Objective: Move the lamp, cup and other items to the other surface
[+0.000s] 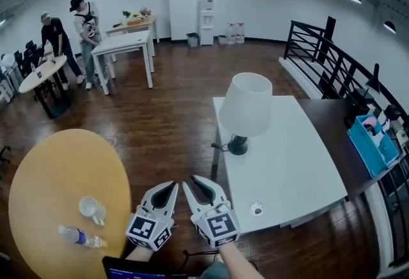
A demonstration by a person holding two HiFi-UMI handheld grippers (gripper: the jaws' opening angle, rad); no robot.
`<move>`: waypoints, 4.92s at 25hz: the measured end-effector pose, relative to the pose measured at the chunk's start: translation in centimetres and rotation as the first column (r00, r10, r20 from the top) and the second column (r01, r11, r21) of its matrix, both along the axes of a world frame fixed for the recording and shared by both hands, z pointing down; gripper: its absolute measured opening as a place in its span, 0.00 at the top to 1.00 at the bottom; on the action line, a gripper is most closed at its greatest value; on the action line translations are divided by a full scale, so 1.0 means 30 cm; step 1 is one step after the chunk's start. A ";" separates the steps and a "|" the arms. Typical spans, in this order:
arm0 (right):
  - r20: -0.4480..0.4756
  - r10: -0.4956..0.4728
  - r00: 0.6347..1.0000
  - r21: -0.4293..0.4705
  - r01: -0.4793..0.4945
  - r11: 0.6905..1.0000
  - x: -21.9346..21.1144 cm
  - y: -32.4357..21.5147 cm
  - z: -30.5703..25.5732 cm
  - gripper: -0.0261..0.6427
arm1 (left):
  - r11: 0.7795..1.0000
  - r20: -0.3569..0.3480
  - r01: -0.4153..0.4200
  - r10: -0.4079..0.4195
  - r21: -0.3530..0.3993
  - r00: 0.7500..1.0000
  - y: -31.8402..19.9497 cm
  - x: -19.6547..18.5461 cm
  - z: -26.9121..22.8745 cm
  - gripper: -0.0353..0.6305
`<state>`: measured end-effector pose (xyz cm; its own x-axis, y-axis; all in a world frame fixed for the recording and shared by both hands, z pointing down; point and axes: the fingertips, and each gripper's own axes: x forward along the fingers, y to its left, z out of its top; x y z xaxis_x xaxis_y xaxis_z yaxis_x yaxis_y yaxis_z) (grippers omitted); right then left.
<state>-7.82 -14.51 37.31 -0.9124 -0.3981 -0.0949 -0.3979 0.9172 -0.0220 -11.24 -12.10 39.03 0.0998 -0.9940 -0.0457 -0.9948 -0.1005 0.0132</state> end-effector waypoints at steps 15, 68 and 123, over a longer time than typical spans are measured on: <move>-0.100 0.234 0.967 -0.044 -0.240 0.970 0.355 -0.804 0.241 0.67 | 0.994 0.012 -0.105 0.105 -0.023 0.994 -0.646 0.284 0.107 0.93; -0.104 -0.607 0.788 -0.006 0.609 0.793 -1.011 -0.075 0.278 0.73 | 0.738 0.058 0.672 -0.670 -0.062 0.740 0.094 -0.629 0.202 0.93; -0.045 -0.654 0.755 0.017 0.656 0.755 -0.545 0.134 0.112 0.96 | 0.761 0.061 0.648 -0.645 -0.037 0.761 0.153 -0.482 0.113 0.93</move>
